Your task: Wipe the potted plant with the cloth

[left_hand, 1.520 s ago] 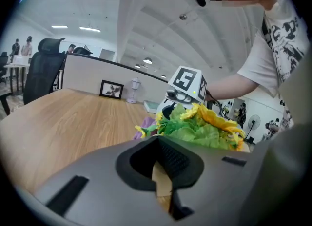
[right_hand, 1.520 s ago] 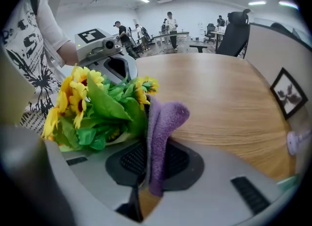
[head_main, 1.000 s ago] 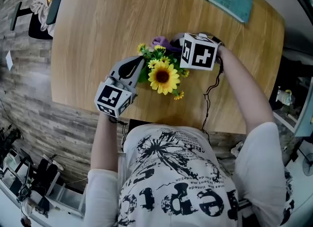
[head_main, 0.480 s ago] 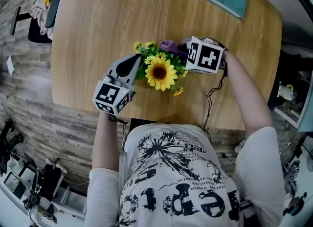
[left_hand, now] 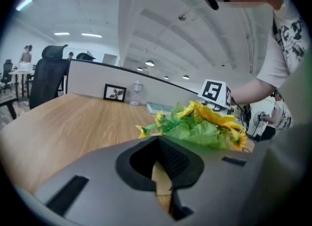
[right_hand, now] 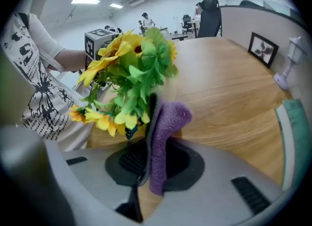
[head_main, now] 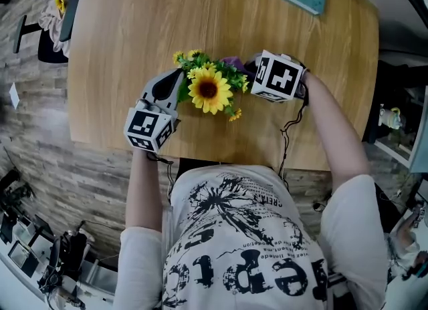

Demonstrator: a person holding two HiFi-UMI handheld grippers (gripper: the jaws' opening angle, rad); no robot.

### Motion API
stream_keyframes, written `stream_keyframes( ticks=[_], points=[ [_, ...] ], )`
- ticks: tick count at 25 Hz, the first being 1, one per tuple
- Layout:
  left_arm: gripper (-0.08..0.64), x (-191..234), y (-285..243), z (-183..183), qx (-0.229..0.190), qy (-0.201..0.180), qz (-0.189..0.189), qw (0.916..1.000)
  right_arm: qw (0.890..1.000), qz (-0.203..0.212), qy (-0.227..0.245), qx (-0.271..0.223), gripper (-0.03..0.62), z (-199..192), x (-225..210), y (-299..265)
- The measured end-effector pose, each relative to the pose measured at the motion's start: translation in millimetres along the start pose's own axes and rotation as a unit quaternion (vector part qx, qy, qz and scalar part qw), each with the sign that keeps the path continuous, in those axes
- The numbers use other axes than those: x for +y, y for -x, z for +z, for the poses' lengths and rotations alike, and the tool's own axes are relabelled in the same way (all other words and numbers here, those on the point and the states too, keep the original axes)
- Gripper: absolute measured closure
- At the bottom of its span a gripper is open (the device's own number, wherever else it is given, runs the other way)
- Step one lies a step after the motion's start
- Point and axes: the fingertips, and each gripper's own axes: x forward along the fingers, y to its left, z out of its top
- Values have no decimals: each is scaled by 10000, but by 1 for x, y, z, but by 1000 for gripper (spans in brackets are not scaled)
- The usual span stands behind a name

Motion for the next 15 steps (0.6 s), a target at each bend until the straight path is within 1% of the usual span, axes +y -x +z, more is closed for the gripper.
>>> stream_keyframes(
  ticks=[2,4,6,8,9,11,13,15],
  points=[
    [557,-3,3,-1,11,-48,13,10000,9999,-134,-41,98,518,-7,-1,5],
    [557,-4,5,-1,-17,-21,60,10000,9989,-405,-117,188,518,-15,-5,13],
    [557,-3,6,-2,-15,-40,128,9999,9960,-812,-299,241,518,-22,-15,22],
    [557,-2,7,-2,-18,-119,183,9998,9887,-1376,-573,176,518,-26,-31,36],
    [557,-4,8,0,-57,-188,196,9996,9831,-1689,-710,63,518,-25,-39,46],
    [557,-9,13,11,-216,-312,236,9990,9698,-2225,-938,-339,518,-16,-51,70],
    [557,-12,20,24,-389,-350,280,9982,9561,-2562,-1106,-899,518,3,-56,92],
    [557,-14,26,34,-491,-403,270,9976,9422,-2770,-1252,-1406,518,22,-55,110]
  ],
)
